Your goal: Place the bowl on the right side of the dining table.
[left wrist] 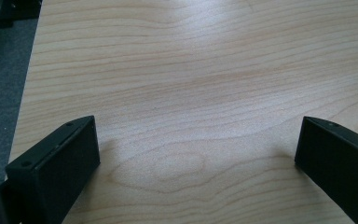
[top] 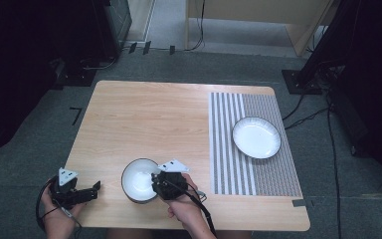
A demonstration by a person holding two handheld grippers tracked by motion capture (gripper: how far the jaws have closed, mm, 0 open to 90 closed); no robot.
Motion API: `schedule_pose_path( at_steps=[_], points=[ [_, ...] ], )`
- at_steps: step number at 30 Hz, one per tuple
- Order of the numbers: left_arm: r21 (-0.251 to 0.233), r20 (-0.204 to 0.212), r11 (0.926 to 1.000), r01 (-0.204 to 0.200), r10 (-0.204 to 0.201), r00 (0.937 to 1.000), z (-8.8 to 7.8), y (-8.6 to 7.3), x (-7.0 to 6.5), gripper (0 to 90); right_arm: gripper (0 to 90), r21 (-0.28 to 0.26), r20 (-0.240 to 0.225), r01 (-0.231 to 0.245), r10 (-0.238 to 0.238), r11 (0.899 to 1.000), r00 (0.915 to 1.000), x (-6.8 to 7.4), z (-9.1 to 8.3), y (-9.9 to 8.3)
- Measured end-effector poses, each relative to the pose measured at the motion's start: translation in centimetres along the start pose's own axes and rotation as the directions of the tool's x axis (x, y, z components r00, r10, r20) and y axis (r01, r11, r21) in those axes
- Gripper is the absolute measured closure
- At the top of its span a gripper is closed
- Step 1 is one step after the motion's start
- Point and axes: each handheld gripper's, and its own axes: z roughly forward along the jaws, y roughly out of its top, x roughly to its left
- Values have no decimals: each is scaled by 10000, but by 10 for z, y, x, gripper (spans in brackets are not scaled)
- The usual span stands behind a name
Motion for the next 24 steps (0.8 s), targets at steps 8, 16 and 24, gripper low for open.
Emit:
schedule_pose_path(
  at_steps=[8, 16, 24],
  points=[
    [9, 2, 10000, -6, 6, 10000, 0, 0, 0, 0, 812, -507, 344, 207, -190, 9985, 9992, 2, -5, 1],
    [7, 14, 10000, -3, 3, 10000, 0, 0, 0, 0, 834, -885, 797, 661, -591, 9939, 9951, 8, -9, 1],
    [5, 14, 10000, 2, -2, 10000, 0, 0, 0, 0, 841, -1353, 869, 644, -529, 9887, 9948, 10, -21, 9]
  ],
)
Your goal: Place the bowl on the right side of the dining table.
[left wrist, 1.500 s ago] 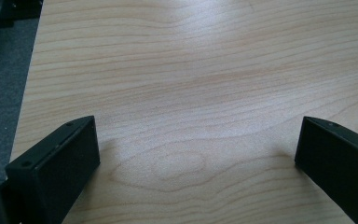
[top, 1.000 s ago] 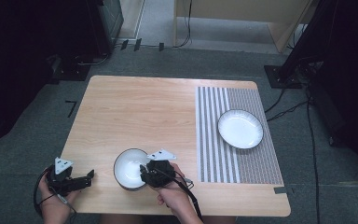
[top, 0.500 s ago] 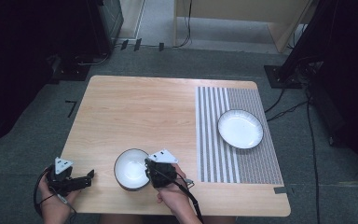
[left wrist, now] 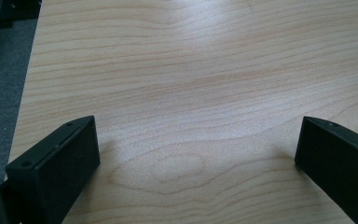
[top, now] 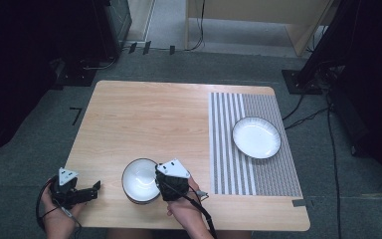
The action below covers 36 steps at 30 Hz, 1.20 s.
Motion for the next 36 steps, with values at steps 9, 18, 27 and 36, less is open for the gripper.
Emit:
schedule_pose_path(
  at_steps=[9, 18, 27, 36],
  points=[
    [1, 0, 10000, -1, 1, 10000, 0, 0, 0, 0, 840, -500, -106, -349, 344, 9981, 9994, -4, -12, 8],
    [-23, 2, 10000, 27, -27, 10000, 0, 0, 0, 0, 839, -708, -76, -651, 648, 9954, 9979, -16, -22, 15],
    [-10, 0, 10000, 13, -13, 10000, 0, 0, 0, 0, 840, -884, -41, -926, 926, 9918, 9957, -29, -31, 19],
    [-1, -1, 10000, 5, -5, 10000, 0, 0, 0, 0, 841, -1038, 97, -1181, 1197, 9876, 9928, -43, -39, 23]
  ],
)
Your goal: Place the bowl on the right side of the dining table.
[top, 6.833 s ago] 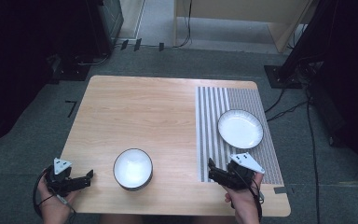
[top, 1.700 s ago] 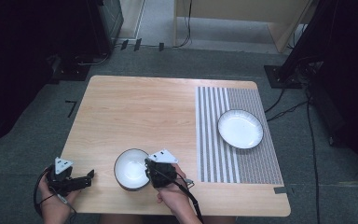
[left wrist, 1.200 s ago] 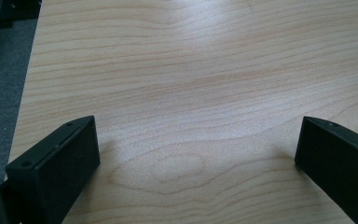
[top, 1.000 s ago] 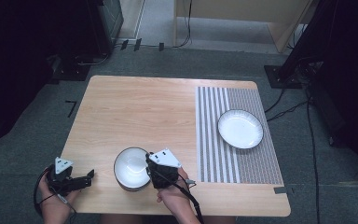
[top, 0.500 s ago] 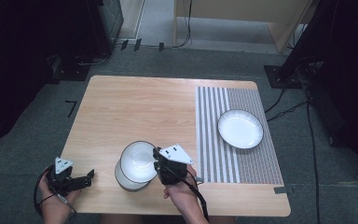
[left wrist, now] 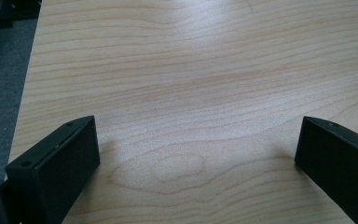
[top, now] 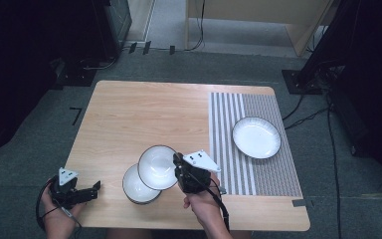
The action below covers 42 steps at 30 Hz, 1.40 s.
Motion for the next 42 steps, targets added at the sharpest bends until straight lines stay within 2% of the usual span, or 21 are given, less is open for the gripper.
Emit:
schedule_pose_path(
  at_steps=[11, 23, 27, 35, 42],
  points=[
    [-8, 2, 10000, 14, -14, 10000, 0, 0, 0, 0, 841, -140, 256, -268, 272, 9995, 9993, -16, -6, 4],
    [3, -4, 10000, -4, 4, 10000, 0, 0, 0, 0, 841, -199, 633, -602, 613, 9980, 9961, -43, -12, 5],
    [7, -40, 10000, 10, -10, 10000, 0, 0, 0, 0, 841, -185, 861, -747, 760, 9970, 9934, -58, -13, 4],
    [5, -59, 10000, 28, -28, 10000, 0, 0, 0, 0, 841, -295, 1443, -1149, 1179, 9929, 9825, -91, -17, 4],
    [6, -68, 10000, 35, -35, 10000, 0, 0, 0, 0, 841, -442, 1813, -1302, 1361, 9905, 9740, -113, -19, 4]
  ],
)
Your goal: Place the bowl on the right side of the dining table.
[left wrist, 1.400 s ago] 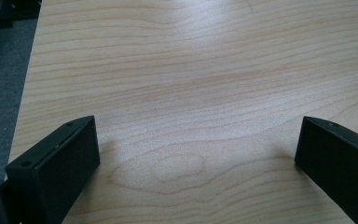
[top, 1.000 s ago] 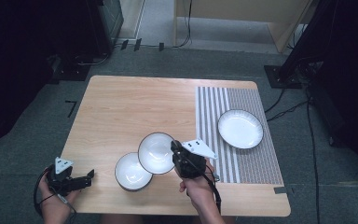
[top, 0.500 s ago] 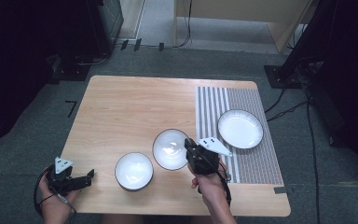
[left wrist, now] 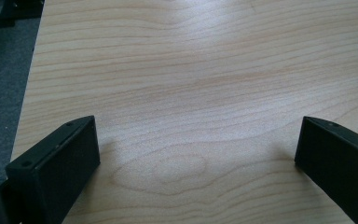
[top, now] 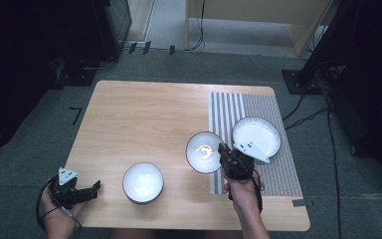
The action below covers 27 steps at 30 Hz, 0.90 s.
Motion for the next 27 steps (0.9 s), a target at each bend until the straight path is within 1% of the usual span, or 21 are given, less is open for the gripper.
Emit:
schedule_pose_path(
  at_steps=[8, 19, 27],
  points=[
    [-2, -23, 10000, 28, -28, 10000, 0, 0, 0, 0, 841, 16, 429, -213, 212, 9998, 9989, -21, 2, 4],
    [-4, -20, 10000, 28, -28, 10000, 0, 0, 0, 0, 841, -74, 880, -501, 506, 9987, 9948, -45, 5, 8],
    [-22, -46, 10000, 78, -78, 10000, 0, 0, 0, 0, 841, -161, 1138, -581, 596, 9982, 9917, -56, 7, 11]
  ],
)
